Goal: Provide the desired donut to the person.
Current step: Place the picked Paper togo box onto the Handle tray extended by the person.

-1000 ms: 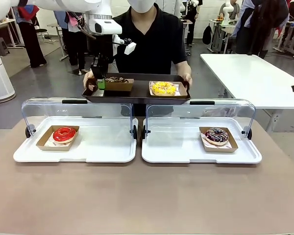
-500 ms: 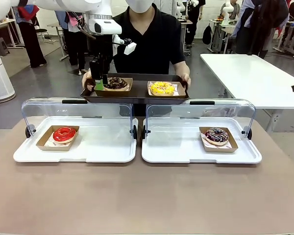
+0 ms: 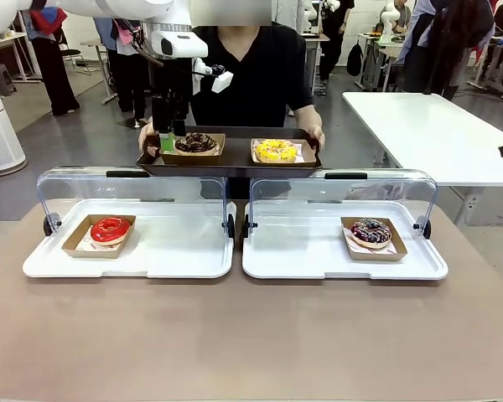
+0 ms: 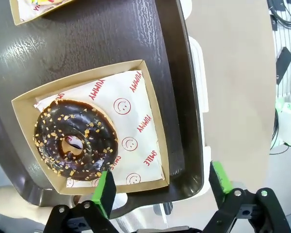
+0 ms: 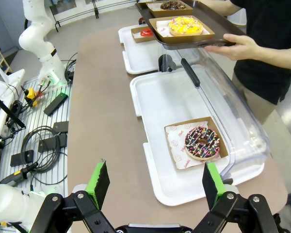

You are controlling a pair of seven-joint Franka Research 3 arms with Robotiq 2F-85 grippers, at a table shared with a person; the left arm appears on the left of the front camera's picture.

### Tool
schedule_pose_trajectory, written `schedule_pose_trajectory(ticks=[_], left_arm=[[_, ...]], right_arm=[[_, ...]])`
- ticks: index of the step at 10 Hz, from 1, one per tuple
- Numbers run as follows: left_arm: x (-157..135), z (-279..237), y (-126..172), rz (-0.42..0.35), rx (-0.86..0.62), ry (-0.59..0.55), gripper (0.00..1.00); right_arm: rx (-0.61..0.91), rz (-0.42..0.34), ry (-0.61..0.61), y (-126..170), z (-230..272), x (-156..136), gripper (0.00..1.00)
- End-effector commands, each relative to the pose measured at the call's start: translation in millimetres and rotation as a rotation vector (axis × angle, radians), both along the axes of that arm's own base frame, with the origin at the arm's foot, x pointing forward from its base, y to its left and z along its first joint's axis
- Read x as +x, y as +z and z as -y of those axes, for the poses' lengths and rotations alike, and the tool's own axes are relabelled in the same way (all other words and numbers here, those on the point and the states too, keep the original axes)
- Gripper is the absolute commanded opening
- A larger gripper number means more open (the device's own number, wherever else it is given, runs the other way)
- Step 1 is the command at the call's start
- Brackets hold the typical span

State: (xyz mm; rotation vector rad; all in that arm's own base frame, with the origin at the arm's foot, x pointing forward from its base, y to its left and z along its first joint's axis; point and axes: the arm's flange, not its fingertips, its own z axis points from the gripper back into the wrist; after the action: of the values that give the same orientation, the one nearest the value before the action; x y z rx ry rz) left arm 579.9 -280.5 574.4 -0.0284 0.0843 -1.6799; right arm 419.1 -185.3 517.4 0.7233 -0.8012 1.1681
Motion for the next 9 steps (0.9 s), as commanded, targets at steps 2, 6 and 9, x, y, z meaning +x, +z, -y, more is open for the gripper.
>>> schedule_pose_trajectory(ticks=[2, 6, 9], left_arm=[[-15, -7, 8, 0.049, 0.004, -0.015, 1.00], [-113, -101, 15, 0.162, -0.101, -0.054, 1.00], [-141, -180, -17, 0.152, -0.176, 0.026, 1.00]], right_arm=[[0.003, -0.002, 0.004, 0, -1, 1, 1.00], [0.003, -0.002, 0.004, 0, -1, 1, 1.00], [0.003, -0.002, 0.004, 0, -1, 1, 1.00]])
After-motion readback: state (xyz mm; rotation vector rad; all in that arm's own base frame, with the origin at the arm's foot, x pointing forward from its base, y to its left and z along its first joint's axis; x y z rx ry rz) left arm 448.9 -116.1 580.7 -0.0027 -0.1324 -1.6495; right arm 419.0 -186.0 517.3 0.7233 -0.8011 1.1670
